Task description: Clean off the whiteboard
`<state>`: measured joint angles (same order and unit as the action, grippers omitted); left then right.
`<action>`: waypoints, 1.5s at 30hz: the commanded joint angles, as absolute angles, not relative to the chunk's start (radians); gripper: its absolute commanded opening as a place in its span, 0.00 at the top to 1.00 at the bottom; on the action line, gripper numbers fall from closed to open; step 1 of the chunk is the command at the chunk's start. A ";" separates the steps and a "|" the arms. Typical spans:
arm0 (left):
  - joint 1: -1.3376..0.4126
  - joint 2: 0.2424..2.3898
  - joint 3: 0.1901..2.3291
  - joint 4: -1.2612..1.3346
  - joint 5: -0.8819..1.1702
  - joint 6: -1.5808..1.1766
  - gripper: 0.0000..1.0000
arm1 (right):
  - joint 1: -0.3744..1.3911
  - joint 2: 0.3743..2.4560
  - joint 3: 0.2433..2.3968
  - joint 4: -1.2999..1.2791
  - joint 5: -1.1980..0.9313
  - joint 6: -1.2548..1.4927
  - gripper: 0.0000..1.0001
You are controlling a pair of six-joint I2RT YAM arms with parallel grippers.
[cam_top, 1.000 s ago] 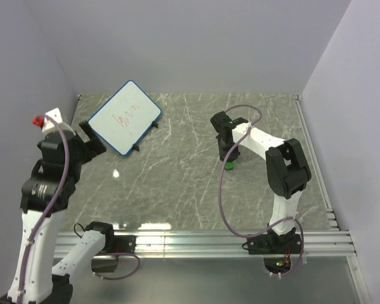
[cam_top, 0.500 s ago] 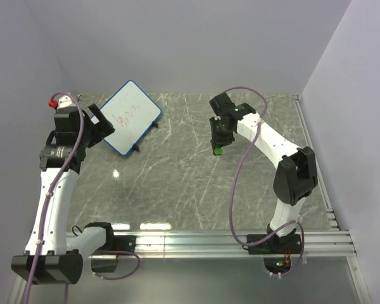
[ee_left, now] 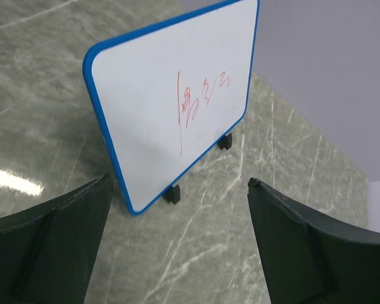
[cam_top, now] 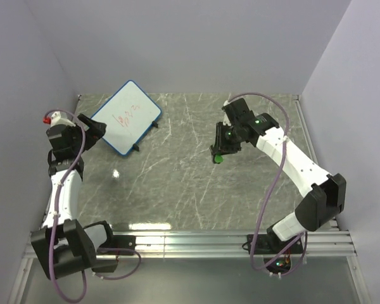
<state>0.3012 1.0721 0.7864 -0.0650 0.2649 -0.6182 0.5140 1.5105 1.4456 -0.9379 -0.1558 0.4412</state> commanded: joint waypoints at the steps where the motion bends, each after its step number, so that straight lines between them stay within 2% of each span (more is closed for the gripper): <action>1: 0.351 1.126 0.759 0.173 0.391 -0.620 0.07 | 0.540 1.485 1.439 -0.884 -0.230 0.508 1.00; 11: 0.509 1.426 0.894 0.290 0.609 -0.555 0.12 | 0.561 1.562 1.554 -0.926 -0.196 0.520 1.00; 14: 0.514 1.551 0.965 0.336 0.681 -0.577 0.15 | 0.561 1.536 1.531 -0.927 -0.186 0.537 1.00; 21: 0.499 1.744 1.084 0.414 0.827 -0.621 0.16 | 0.561 1.474 1.416 -0.910 -0.160 0.568 1.00; 25: 0.442 1.818 1.173 0.292 0.792 -0.526 0.16 | 0.561 1.485 1.405 -0.899 -0.170 0.574 1.00; 30: 0.425 1.871 1.189 0.354 0.790 -0.578 0.17 | 0.568 1.523 1.462 -0.920 -0.158 0.558 1.00; 32: 0.417 1.881 1.210 0.339 0.796 -0.574 0.24 | 0.568 1.534 1.476 -0.923 -0.156 0.555 1.00; 33: 0.411 1.888 1.232 0.315 0.796 -0.563 0.34 | 0.568 1.542 1.482 -0.923 -0.155 0.554 1.00; 36: 0.405 1.888 1.249 0.287 0.784 -0.554 0.49 | 0.568 1.555 1.486 -0.914 -0.163 0.557 1.00; 37: 0.403 1.885 1.255 0.278 0.781 -0.549 0.60 | 0.571 1.557 1.488 -0.913 -0.166 0.558 1.00; 39: 0.399 1.876 1.262 0.243 0.775 -0.535 0.68 | 0.577 1.566 1.497 -0.902 -0.167 0.561 1.00; 41: 0.397 1.862 1.259 0.226 0.766 -0.523 0.90 | 0.586 1.587 1.520 -0.891 -0.170 0.563 1.00; 42: 0.394 1.853 1.249 0.218 0.759 -0.520 0.96 | 0.587 1.600 1.534 -0.878 -0.173 0.563 1.00; 43: 0.393 1.832 1.241 0.210 0.755 -0.515 1.00 | 0.598 1.612 1.551 -0.871 -0.185 0.561 1.00; 45: 0.387 1.800 1.211 0.219 0.755 -0.515 1.00 | 0.609 1.664 1.621 -0.864 -0.193 0.557 1.00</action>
<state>0.4019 1.8912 1.2217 0.2260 0.7513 -0.5453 0.5869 1.6215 1.5249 -0.9180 -0.1780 0.5606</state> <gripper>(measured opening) 0.452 0.345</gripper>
